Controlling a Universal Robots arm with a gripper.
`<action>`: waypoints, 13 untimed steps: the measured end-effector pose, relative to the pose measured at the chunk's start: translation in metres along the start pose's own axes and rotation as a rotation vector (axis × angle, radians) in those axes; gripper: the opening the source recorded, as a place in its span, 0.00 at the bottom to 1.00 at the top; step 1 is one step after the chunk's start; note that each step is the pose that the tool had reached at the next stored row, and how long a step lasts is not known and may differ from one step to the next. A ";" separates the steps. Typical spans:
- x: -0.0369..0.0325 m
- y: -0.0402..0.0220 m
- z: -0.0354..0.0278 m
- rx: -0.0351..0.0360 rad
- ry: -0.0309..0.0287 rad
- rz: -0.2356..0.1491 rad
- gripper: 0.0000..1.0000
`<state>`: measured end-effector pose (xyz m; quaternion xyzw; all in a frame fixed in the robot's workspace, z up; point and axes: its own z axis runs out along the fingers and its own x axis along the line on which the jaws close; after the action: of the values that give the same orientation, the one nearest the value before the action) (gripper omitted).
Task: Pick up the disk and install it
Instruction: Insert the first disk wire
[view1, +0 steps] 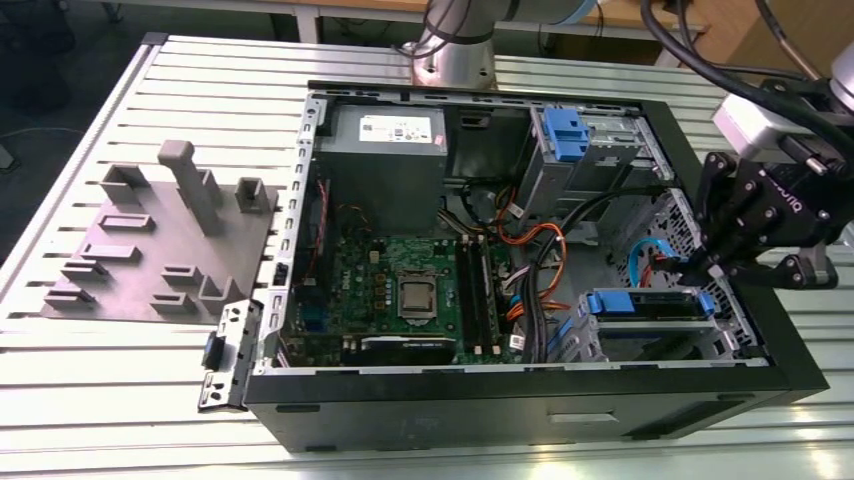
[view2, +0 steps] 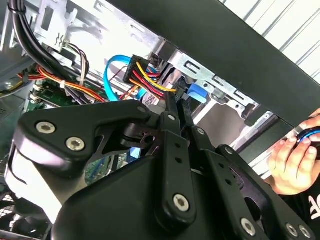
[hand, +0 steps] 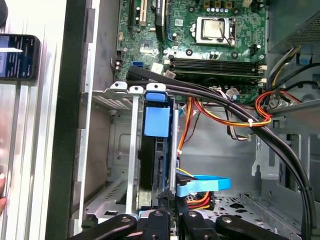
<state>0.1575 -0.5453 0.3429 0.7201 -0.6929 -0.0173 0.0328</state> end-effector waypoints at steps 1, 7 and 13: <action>0.0008 0.0005 0.0001 0.0017 0.0003 -0.003 0.16; 0.0014 0.0060 0.0006 0.0064 0.0013 -0.015 0.16; 0.0035 0.0108 0.0014 0.0164 0.0030 -0.030 0.16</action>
<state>0.1467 -0.5493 0.3424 0.7306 -0.6821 -0.0110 0.0276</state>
